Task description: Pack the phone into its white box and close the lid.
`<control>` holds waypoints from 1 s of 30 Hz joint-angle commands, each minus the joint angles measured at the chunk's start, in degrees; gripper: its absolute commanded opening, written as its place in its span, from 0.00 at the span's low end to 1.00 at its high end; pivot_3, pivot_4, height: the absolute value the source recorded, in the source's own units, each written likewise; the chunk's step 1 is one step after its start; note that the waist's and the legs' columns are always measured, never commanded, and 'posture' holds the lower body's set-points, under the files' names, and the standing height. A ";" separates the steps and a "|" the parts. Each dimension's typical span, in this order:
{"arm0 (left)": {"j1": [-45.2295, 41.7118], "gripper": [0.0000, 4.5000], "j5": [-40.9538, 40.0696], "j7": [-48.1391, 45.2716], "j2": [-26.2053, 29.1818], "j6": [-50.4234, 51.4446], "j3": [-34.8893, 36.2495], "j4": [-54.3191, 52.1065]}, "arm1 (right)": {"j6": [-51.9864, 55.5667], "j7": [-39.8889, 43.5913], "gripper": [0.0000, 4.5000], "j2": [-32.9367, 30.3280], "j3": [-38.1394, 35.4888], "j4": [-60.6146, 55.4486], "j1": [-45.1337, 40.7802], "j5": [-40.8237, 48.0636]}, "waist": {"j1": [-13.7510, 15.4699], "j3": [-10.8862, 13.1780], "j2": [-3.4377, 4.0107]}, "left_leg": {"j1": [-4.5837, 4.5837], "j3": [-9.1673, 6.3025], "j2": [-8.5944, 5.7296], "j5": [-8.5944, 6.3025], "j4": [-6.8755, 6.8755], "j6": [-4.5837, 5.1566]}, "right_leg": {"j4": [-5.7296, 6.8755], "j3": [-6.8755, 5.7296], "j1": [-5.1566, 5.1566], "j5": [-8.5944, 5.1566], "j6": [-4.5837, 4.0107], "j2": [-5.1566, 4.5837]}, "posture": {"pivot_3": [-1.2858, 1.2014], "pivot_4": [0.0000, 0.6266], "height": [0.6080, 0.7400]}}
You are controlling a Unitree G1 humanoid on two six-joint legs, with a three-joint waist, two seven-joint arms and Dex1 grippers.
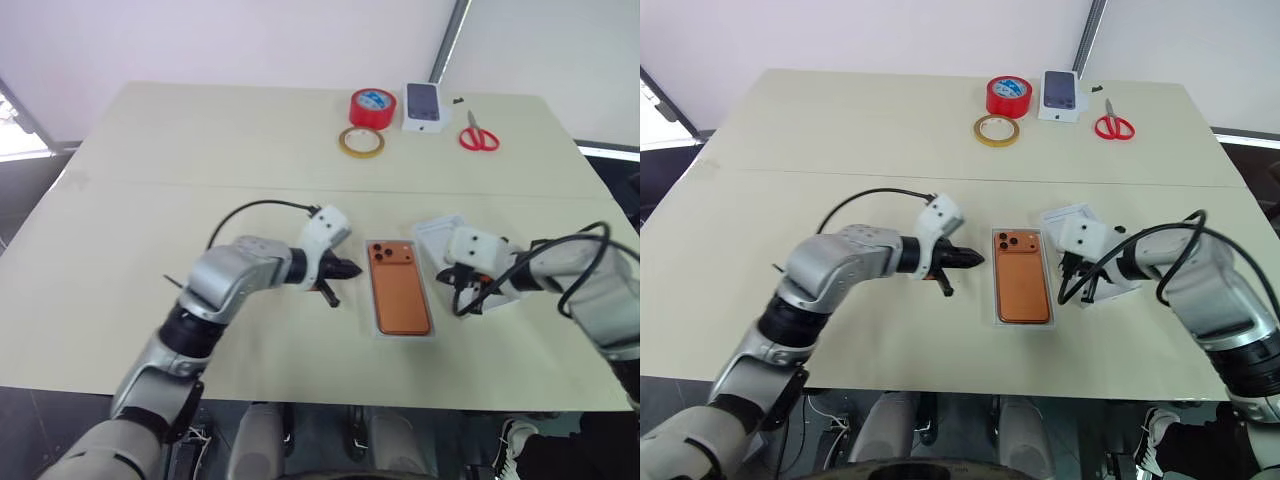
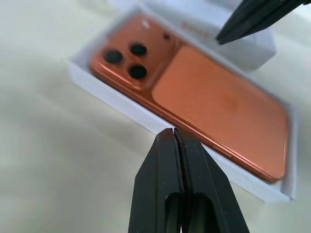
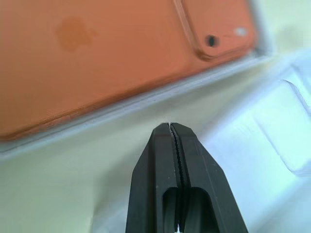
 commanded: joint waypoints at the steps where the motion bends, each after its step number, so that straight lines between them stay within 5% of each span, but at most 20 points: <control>1: 3.23 0.01 -1.57 -5.09 4.94 -6.23 4.46 -5.54 | 8.13 0.25 0.00 -0.33 -3.25 -0.82 -2.91 4.63 | -0.47 0.00 0.01 | 0.00 -0.02 0.01 0.00 0.00 0.00 | 0.02 -0.01 0.00 0.00 0.00 0.00 | 0.52 0.24 1.00; 4: 9.45 0.00 -1.27 -11.85 13.15 -11.90 5.99 -9.51 | 18.61 -1.67 0.17 0.88 -3.51 0.09 -4.28 7.35 | -0.96 -0.01 0.01 | -0.02 0.02 0.04 -0.01 0.00 -0.01 | -0.02 0.01 -0.01 -0.01 0.00 -0.08 | 0.52 0.24 1.00; 9: 17.10 0.00 1.37 -16.91 21.24 -20.02 5.00 -11.88 | 31.96 -8.18 0.73 4.18 -2.61 1.20 -7.42 9.93 | -0.91 -0.01 0.09 | 0.00 0.05 0.11 -0.04 -0.04 -0.03 | 0.04 0.03 -0.08 0.00 -0.03 -0.11 | 0.52 0.24 1.00; 21: 20.76 0.00 0.23 -17.44 20.50 -23.27 6.09 -15.73 | 40.54 -21.31 0.73 11.87 -0.82 4.92 -11.67 11.10 | -0.71 0.00 0.12 | -0.10 0.13 -0.04 -0.12 -0.01 0.11 | -0.07 0.03 -0.08 0.00 -0.02 -0.31 | 0.52 0.24 1.00; 24: 21.04 0.00 0.14 -17.34 20.36 -23.88 6.54 -15.42 | 41.68 -23.45 0.55 12.74 -0.83 4.46 -11.70 11.38 | -0.74 -0.01 0.13 | -0.09 0.13 -0.03 -0.12 0.01 0.11 | -0.04 0.03 -0.08 0.00 -0.01 -0.27 | 0.52 0.24 1.00; 29: 22.60 0.00 -0.23 -17.54 19.56 -27.25 7.92 -15.35 | 43.35 -25.48 0.00 12.61 -1.78 3.47 -12.11 12.82 | -0.71 -0.01 0.14 | -0.09 0.13 -0.02 -0.12 0.01 0.12 | -0.04 0.03 -0.06 0.00 0.00 -0.23 | 0.52 0.24 1.00; 30: 22.98 0.00 -0.06 -17.63 19.41 -28.31 8.23 -15.33 | 43.59 -25.79 0.00 12.45 -2.09 3.39 -12.28 13.13 | -0.72 -0.01 0.13 | -0.08 0.13 -0.02 -0.12 0.01 0.12 | -0.04 0.03 -0.06 0.00 0.00 -0.24 | 0.52 0.24 1.00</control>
